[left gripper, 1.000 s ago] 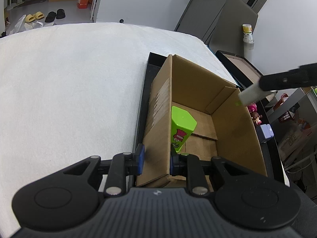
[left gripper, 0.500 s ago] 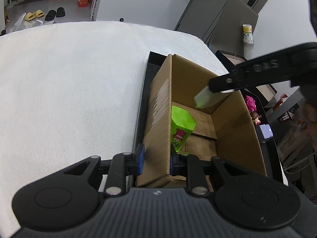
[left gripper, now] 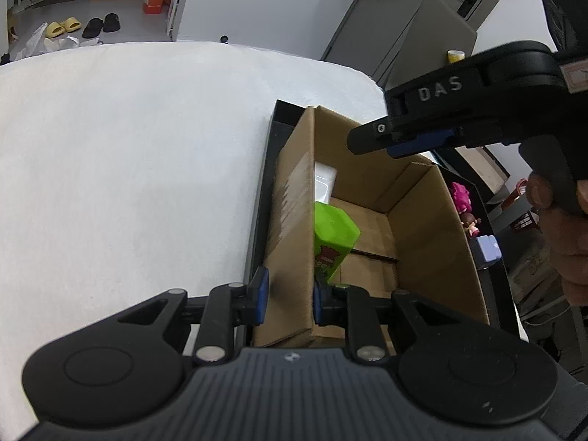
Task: Organize rigid objects
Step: 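Carry the white charger into the box and open the right gripper, then move the right gripper to the lavender block and grasp it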
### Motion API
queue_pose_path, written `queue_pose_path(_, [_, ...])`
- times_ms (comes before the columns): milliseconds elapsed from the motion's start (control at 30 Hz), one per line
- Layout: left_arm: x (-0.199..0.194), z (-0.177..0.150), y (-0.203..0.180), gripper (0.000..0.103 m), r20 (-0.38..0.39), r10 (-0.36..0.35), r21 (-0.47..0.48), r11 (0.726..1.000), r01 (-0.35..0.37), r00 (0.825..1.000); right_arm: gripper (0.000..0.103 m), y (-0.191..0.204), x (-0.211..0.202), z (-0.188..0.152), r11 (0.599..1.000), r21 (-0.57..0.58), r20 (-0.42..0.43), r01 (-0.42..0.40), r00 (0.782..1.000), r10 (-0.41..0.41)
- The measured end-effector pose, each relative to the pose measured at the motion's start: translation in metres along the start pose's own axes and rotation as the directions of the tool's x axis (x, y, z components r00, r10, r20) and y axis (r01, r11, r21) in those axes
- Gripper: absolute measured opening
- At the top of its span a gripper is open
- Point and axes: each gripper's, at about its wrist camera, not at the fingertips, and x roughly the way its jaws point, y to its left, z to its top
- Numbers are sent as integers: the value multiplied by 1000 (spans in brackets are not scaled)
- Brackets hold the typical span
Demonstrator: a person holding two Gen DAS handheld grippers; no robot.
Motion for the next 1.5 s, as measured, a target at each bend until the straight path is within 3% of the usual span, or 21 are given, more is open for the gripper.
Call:
queue_pose_path(167, [0,-2,-2,21,-1,9,12,1000,-9,1000,44,-7,-12,-4,1000,0,2,-1,1000,1])
queue_pose_path(400, [-4,-1,-5,21,10,17,22,1000,-17,1000,59,-28,-36,-13,1000,17,13,17,1000,-17])
queue_pose_path(633, [-7,-3,-8,20,20,16,28,999,-17,1000,68,-60,-59,-25,997,55,30,55,998,-57])
queue_pose_path(1100, [-6,-7,-12,20,31,41,46,998,-42,999,74,-116,-72,-57,982,142,26,126,991,-131])
queue_pose_path(1500, [-2,-9,-17,20,33,60,58,996,-62,998,74,-165,-53,-85,954,199,-31,223,975,-221])
